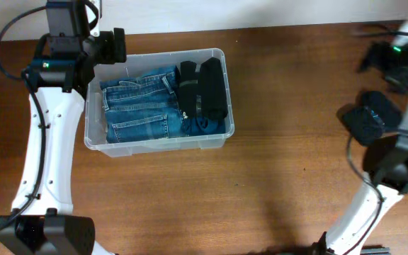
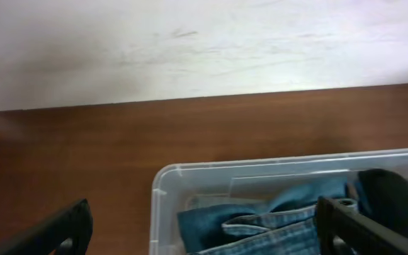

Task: Pack container
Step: 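Move the right gripper right and grasp the black socks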

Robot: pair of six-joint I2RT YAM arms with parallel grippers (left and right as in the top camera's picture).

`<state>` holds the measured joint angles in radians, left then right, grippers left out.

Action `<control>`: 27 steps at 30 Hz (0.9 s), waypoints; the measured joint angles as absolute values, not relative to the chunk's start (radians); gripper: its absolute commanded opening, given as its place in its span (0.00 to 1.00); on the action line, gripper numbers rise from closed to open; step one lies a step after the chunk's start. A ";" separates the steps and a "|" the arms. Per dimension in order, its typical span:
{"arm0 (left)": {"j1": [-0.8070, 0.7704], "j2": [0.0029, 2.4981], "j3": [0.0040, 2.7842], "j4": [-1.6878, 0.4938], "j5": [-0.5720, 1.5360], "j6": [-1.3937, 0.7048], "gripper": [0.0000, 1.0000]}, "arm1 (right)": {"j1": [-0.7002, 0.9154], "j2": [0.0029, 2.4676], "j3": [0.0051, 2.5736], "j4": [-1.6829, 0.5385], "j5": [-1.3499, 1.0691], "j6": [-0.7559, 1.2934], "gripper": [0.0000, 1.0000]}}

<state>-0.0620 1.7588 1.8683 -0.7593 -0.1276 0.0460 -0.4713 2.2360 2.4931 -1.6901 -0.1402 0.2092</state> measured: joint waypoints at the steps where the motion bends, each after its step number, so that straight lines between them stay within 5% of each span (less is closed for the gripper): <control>1: -0.058 1.759 1.868 -0.759 -0.132 0.046 0.99 | -0.504 2.236 2.463 -1.693 -0.139 0.210 0.83; 8: -0.048 1.759 1.869 -0.759 -0.139 0.046 0.99 | -0.713 2.238 2.070 -1.527 -0.145 0.187 0.84; 12: -0.048 1.765 1.868 -0.759 -0.135 0.046 0.99 | -0.704 2.243 1.901 -1.390 -0.175 0.137 0.82; 14: -0.048 1.774 1.869 -0.758 -0.125 0.046 0.99 | -0.690 2.244 1.847 -1.325 -0.184 0.119 0.75; 18: -0.048 1.809 1.869 -0.759 -0.109 0.046 0.99 | -0.674 2.244 1.773 -1.216 -0.203 0.094 0.31; 23: -0.048 1.814 1.869 -0.741 -0.105 0.046 0.99 | -0.670 2.239 1.726 -1.148 -0.238 0.088 0.04; 27: -0.048 1.814 1.869 -0.721 -0.105 0.046 0.99 | -0.646 2.222 1.708 -1.113 -0.232 0.086 0.04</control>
